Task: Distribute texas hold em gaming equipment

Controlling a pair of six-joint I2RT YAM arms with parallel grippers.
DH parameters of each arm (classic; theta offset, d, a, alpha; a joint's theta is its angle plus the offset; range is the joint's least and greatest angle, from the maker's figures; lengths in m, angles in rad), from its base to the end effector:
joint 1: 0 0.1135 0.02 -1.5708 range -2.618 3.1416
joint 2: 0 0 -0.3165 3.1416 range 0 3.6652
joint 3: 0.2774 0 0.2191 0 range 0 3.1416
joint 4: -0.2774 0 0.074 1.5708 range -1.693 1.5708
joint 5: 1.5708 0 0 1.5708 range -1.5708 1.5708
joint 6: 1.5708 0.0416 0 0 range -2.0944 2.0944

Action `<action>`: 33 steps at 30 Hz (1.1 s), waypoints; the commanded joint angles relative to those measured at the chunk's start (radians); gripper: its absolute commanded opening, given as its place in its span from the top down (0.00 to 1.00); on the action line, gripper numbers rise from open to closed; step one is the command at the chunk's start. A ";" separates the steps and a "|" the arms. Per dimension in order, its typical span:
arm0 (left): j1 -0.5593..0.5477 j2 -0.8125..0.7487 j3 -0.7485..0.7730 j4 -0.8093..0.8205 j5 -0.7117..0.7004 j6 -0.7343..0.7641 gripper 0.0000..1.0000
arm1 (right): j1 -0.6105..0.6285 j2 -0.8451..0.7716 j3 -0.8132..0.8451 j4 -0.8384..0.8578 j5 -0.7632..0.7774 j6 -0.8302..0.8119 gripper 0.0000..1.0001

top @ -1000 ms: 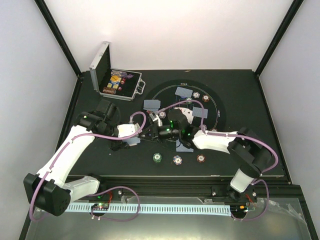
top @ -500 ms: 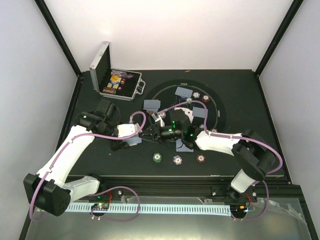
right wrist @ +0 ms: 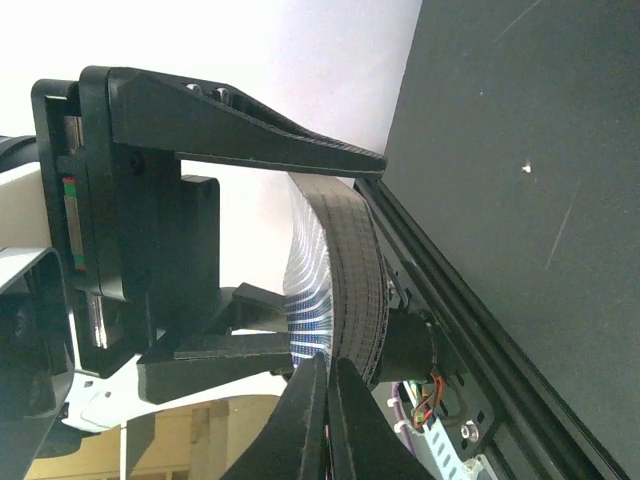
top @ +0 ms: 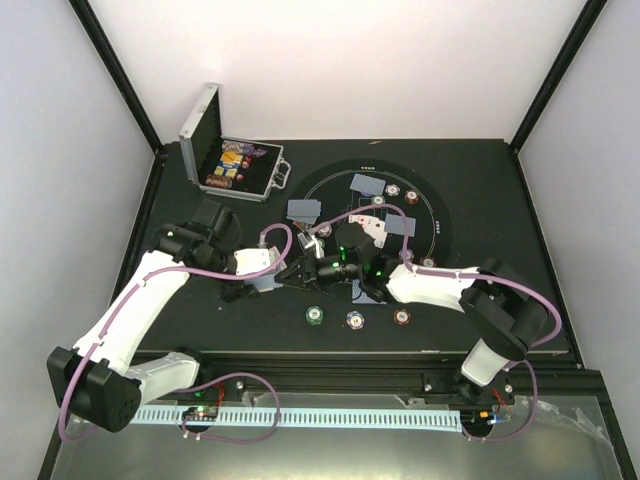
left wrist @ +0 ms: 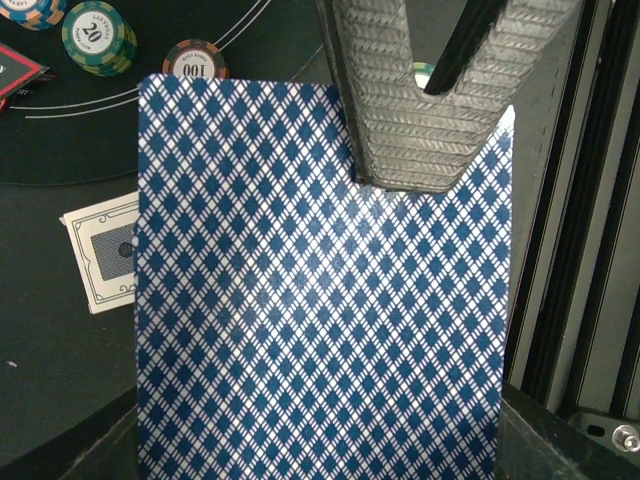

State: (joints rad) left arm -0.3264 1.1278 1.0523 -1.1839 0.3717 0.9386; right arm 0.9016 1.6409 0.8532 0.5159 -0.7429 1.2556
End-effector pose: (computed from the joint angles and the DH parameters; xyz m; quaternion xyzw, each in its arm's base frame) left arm 0.1216 -0.0571 0.3360 0.5971 0.7661 -0.1281 0.2003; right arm 0.1852 0.2795 0.2941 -0.0854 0.7691 0.6332 0.0116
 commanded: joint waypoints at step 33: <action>0.263 0.190 -0.157 0.293 -0.128 0.062 0.99 | -0.882 0.026 0.130 -0.720 -0.004 -0.576 0.99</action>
State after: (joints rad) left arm -0.1165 1.2858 0.9382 -1.0241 0.2836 0.9764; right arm 0.0589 1.5864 0.8989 -0.0975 -0.7849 0.7628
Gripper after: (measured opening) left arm 0.654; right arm 0.012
